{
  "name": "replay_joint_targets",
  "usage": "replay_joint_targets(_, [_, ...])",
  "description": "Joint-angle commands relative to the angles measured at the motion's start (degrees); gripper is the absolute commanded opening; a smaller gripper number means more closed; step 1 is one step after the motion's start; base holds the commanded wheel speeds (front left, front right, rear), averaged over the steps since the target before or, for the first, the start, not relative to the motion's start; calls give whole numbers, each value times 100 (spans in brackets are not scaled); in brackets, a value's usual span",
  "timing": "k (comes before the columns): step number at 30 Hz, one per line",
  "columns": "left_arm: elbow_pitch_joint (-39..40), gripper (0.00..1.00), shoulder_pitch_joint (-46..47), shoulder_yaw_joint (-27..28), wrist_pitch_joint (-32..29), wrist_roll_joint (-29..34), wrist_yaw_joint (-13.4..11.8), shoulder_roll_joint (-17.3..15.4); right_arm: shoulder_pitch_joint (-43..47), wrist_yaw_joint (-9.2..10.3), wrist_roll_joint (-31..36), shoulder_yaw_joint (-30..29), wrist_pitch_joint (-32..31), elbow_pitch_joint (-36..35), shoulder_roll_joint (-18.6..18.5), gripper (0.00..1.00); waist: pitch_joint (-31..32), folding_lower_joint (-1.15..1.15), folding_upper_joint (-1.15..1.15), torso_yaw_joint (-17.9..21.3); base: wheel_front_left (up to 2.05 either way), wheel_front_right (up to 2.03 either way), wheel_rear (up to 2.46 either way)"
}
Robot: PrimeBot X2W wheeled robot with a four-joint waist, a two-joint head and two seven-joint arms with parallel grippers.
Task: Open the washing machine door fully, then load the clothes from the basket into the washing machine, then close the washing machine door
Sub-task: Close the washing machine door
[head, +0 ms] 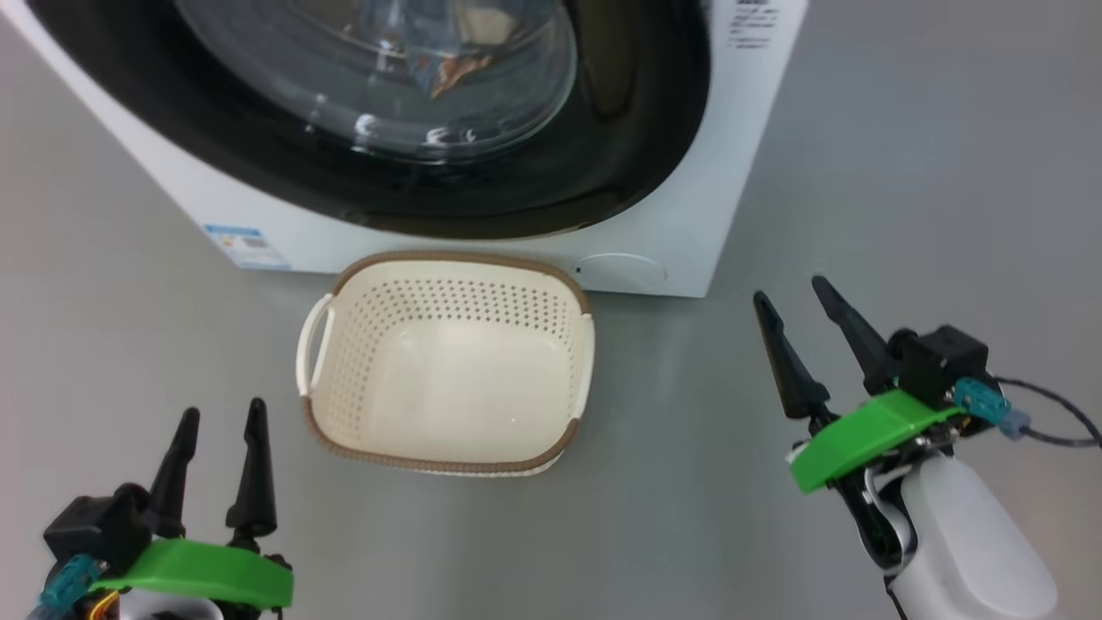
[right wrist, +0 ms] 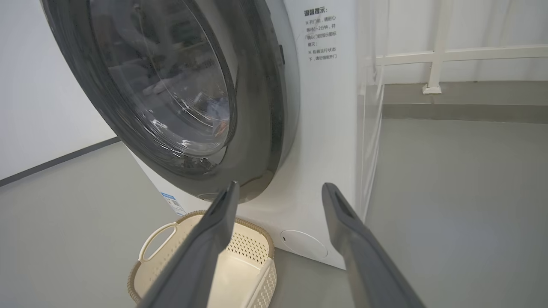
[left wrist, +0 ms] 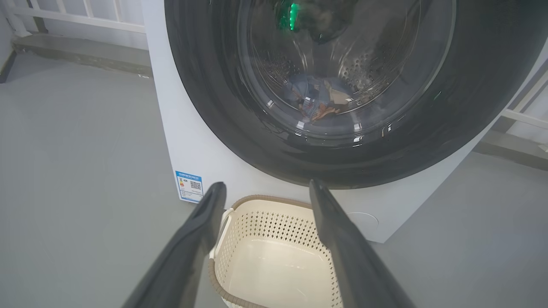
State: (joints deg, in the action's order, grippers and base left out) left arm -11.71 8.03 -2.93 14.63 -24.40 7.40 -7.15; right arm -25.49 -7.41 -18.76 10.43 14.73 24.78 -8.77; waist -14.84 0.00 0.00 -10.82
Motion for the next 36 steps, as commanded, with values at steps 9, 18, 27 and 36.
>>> replay_joint_targets(9, [32,100,-174,340,37,147,9,-274,785,-8,-33,-251,27,-273,39,100,510,0,0,708,0,0,0])
replay_joint_targets(18, [13,100,-398,381,37,149,9,-365,1206,-8,-27,-488,27,-373,-3,100,710,0,0,989,0,0,0])
replay_joint_targets(27, [47,100,-622,453,37,173,9,-403,1486,-8,-47,-766,27,-451,-64,100,837,0,0,1142,0,0,0])
replay_joint_targets(36, [60,100,-701,452,37,158,9,-424,1638,-8,-39,-902,27,-487,-49,100,880,0,0,1170,0,0,0])
